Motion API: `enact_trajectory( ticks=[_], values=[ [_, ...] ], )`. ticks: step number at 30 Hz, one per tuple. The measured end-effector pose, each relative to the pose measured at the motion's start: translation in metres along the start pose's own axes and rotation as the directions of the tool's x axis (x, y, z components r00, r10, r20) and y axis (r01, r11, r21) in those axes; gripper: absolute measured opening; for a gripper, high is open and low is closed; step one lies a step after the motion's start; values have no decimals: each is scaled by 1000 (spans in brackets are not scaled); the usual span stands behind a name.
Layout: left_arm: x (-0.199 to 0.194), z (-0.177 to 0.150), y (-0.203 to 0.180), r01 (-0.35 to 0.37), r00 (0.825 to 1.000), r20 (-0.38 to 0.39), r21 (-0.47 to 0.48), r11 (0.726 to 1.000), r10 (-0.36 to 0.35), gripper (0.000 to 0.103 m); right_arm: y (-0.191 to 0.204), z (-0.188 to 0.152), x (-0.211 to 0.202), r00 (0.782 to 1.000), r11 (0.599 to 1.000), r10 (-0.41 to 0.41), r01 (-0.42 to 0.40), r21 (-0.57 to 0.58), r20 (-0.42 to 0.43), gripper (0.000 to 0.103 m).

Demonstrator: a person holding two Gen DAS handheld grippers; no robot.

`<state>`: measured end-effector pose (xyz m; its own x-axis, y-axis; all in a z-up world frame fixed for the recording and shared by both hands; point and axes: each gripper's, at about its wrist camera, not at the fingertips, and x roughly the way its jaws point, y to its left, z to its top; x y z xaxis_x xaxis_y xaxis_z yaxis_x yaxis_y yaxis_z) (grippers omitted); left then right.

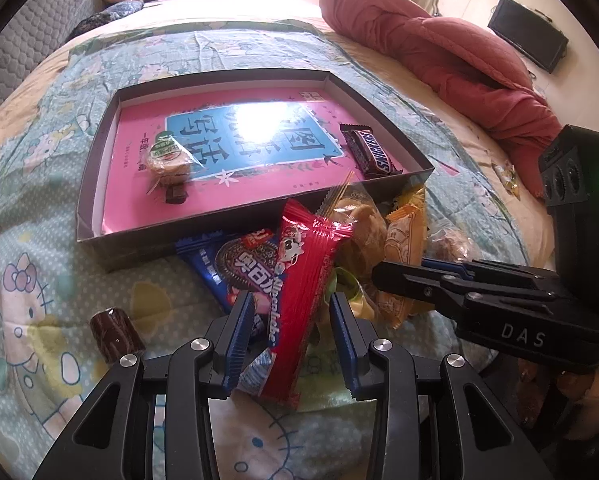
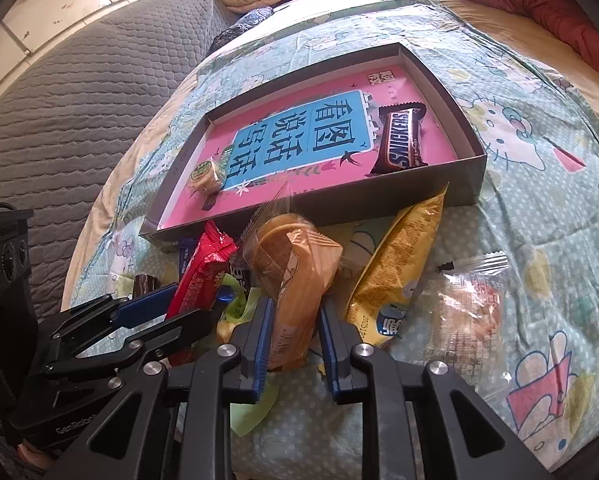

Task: Organize snacks
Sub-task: 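Grasp the red wrapped snack with the left gripper while the right gripper grasps the orange packet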

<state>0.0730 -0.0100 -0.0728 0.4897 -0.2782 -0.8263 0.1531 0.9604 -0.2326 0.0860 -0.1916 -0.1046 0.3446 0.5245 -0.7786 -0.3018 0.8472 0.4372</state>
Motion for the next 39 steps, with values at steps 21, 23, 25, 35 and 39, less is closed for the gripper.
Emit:
enact_trajectory(
  ticks=[21, 23, 25, 35, 39],
  values=[
    [-2, 5, 2, 15, 1000, 11, 5, 1000, -15, 19, 13, -2, -7, 998, 994, -47, 51, -100, 40, 20],
    [-4, 5, 5, 22, 1000, 13, -9, 1000, -21, 19, 14, -2, -7, 998, 993, -45, 49, -107, 40, 20],
    [-5, 5, 8, 27, 1000, 15, -23, 999, -27, 19, 14, -2, -8, 998, 993, -46, 50, -109, 43, 20],
    [-17, 2, 14, 27, 999, 35, -53, 998, -25, 19, 15, -1, -14, 998, 993, -26, 34, -115, 65, 20],
    [-21, 2, 17, 24, 999, 40, -61, 998, -21, 19, 17, 0, -18, 997, 992, -20, 29, -121, 79, 20]
  ],
)
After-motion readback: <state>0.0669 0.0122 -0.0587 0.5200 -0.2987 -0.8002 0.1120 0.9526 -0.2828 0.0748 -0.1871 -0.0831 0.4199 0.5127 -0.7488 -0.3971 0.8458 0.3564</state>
